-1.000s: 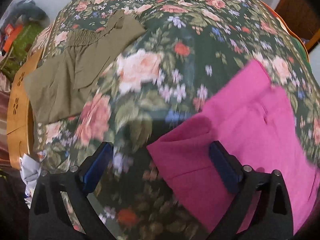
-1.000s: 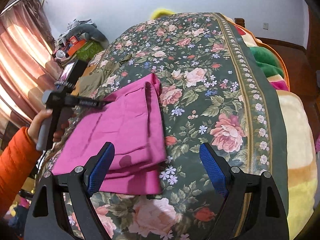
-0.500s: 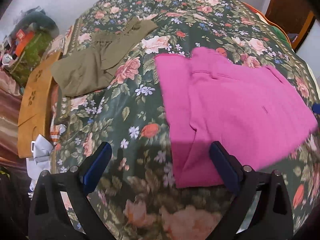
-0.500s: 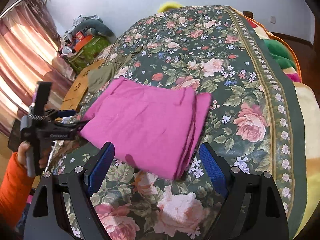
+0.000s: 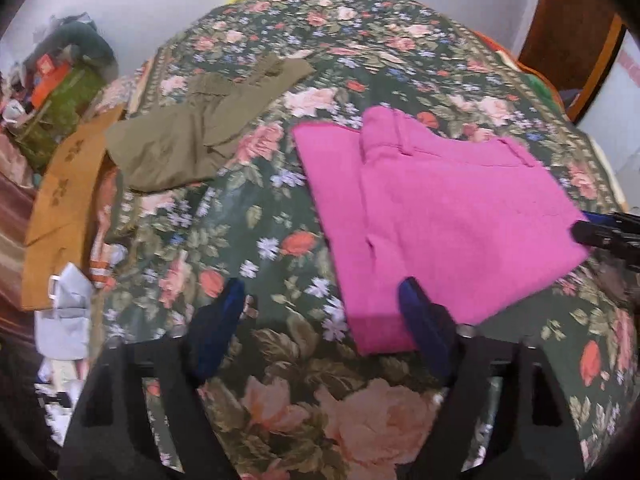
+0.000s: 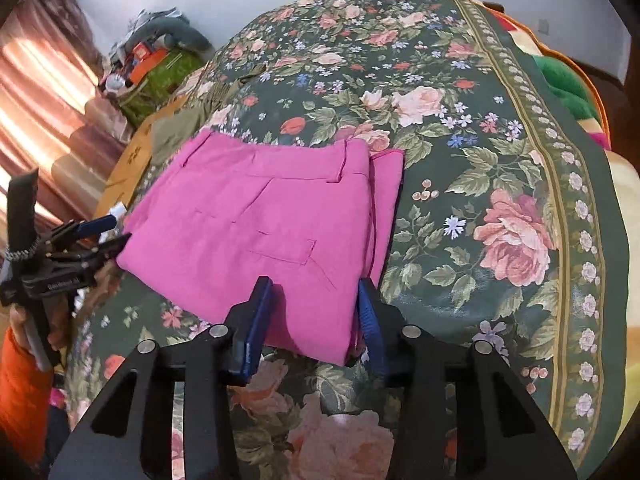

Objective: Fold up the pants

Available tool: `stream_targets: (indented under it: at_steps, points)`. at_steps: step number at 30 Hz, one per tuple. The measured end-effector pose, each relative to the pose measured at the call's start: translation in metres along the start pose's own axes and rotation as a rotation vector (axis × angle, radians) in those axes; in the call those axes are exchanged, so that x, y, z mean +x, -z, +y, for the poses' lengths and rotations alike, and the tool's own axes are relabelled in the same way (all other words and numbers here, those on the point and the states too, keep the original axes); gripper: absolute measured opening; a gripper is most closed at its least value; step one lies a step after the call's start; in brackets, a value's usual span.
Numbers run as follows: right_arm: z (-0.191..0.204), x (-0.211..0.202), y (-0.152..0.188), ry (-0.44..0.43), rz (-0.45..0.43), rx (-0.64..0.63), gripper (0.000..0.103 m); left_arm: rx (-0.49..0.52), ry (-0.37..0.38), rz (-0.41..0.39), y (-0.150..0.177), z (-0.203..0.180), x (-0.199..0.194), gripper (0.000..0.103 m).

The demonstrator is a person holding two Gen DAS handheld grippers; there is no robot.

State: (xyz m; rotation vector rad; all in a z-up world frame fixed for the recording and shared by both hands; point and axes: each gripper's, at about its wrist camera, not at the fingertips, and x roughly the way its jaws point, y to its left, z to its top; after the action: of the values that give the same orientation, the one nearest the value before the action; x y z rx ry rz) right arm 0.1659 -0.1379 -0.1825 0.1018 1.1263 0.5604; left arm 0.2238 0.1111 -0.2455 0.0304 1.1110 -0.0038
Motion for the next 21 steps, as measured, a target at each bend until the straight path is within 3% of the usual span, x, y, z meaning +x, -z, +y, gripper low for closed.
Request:
stream_targets:
  at_steps: [2, 6, 15, 21]
  points:
    - [0.003, -0.001, 0.001, 0.011, -0.001, -0.022, 0.029, -0.021, 0.042, -0.010, 0.004, 0.001, 0.000, 0.062]
    - [0.006, -0.001, 0.003, 0.043, 0.005, -0.067, 0.025, -0.052, 0.071, -0.010, 0.008, 0.004, 0.000, 0.041]
    - [0.014, -0.001, 0.002, 0.097, 0.009, -0.123, 0.025, -0.060, 0.010, -0.019, 0.017, 0.005, -0.010, 0.040]
    - [0.014, -0.012, -0.010, 0.097, 0.010, -0.123, 0.025, -0.018, 0.005, -0.036, -0.001, 0.005, -0.027, 0.040]
